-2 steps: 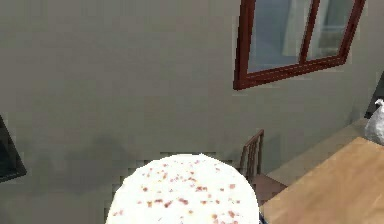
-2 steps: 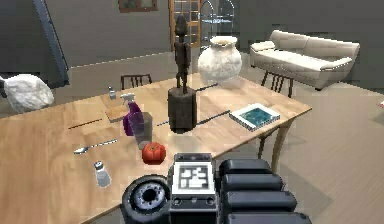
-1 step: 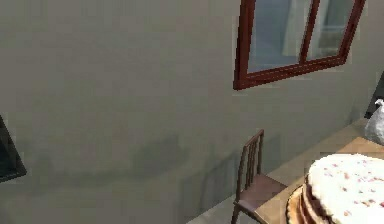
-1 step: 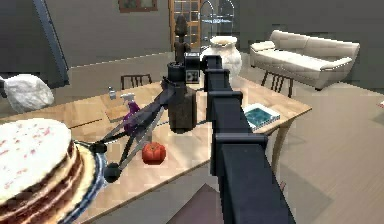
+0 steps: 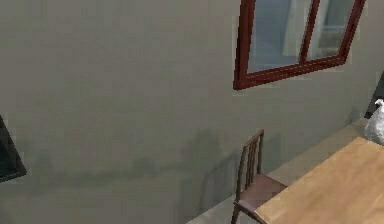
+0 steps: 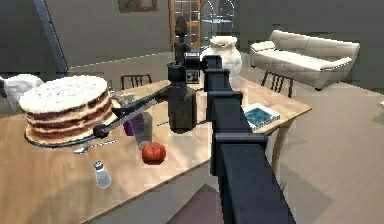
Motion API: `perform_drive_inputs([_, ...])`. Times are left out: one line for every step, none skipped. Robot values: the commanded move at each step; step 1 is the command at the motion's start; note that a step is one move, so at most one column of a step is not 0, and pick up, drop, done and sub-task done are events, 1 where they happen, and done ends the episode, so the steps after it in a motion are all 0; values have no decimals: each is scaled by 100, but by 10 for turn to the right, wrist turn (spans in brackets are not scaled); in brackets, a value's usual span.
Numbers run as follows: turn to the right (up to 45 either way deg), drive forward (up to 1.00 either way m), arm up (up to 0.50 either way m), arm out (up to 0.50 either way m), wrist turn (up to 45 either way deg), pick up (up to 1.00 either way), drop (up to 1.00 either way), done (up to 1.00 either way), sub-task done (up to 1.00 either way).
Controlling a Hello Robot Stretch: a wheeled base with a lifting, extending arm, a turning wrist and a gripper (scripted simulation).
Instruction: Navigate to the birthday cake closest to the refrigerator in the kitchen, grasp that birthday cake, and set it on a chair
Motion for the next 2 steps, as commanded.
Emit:
perform_drive_inputs([0,0,0,0,450,0,0,0,0])
perform_drive_inputs([0,0,0,0,450,0,0,0,0])
